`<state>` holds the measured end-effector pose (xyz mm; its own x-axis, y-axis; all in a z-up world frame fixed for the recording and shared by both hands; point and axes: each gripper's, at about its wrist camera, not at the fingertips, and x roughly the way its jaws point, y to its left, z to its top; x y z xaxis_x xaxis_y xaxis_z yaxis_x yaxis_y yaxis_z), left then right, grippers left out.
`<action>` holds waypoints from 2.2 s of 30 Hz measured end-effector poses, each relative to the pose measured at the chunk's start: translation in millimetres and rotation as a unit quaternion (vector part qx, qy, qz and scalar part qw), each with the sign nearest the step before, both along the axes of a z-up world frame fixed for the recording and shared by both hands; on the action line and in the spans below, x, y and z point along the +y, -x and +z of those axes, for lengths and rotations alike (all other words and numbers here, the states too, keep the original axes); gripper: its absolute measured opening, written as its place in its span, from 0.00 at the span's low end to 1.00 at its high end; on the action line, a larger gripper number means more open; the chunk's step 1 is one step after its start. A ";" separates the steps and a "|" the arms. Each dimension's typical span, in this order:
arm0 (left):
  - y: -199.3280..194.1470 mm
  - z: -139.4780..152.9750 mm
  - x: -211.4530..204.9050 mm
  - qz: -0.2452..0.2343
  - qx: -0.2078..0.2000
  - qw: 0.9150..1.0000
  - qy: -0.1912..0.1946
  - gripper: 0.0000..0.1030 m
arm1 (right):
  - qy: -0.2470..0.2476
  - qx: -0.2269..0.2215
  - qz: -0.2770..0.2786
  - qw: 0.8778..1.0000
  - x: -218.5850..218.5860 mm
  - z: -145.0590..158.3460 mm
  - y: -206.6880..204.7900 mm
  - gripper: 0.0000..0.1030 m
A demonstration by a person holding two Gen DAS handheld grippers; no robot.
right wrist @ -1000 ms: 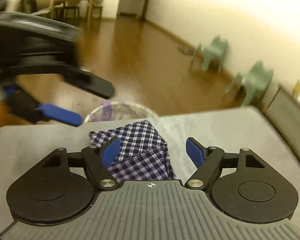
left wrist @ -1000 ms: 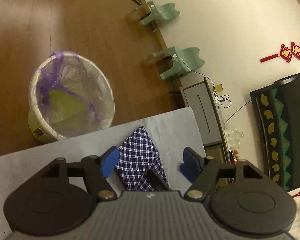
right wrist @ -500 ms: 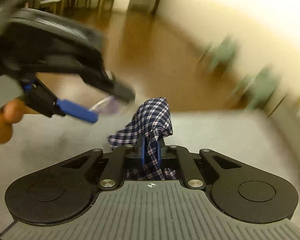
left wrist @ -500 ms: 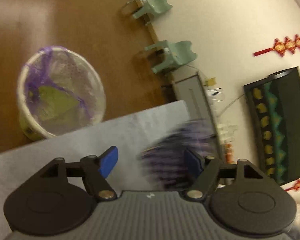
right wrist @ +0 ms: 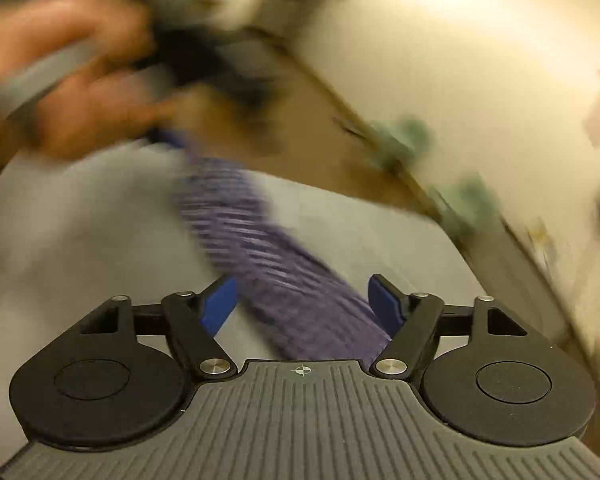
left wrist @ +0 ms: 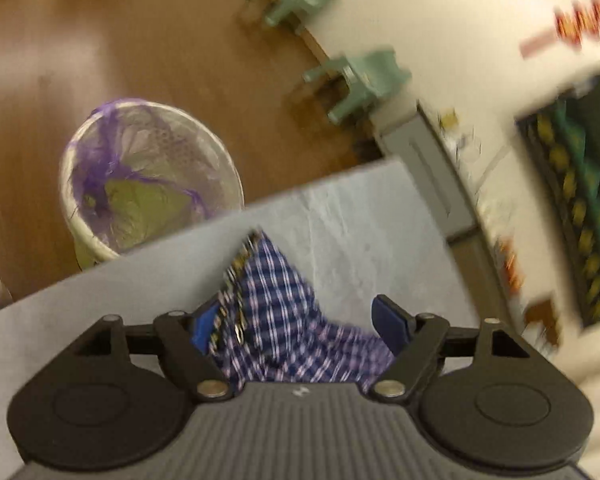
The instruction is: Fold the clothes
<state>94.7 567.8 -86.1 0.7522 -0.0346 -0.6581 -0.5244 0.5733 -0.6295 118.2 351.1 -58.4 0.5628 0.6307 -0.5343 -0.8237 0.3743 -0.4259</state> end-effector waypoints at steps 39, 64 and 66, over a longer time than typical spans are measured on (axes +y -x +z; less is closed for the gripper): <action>254.4 -16.3 -485.8 -0.575 -0.179 0.547 -0.581 0.54 | 0.116 0.086 -0.304 0.941 -506.3 16.7 240.9 0.85; 140.5 52.2 -446.3 -0.391 -0.070 0.833 -0.384 0.22 | 0.088 0.094 -0.194 0.972 -566.7 -11.9 218.3 0.66; 151.1 56.7 -444.7 -0.385 -0.071 0.837 -0.382 0.33 | 0.059 0.108 -0.187 0.974 -566.7 -10.6 217.5 0.66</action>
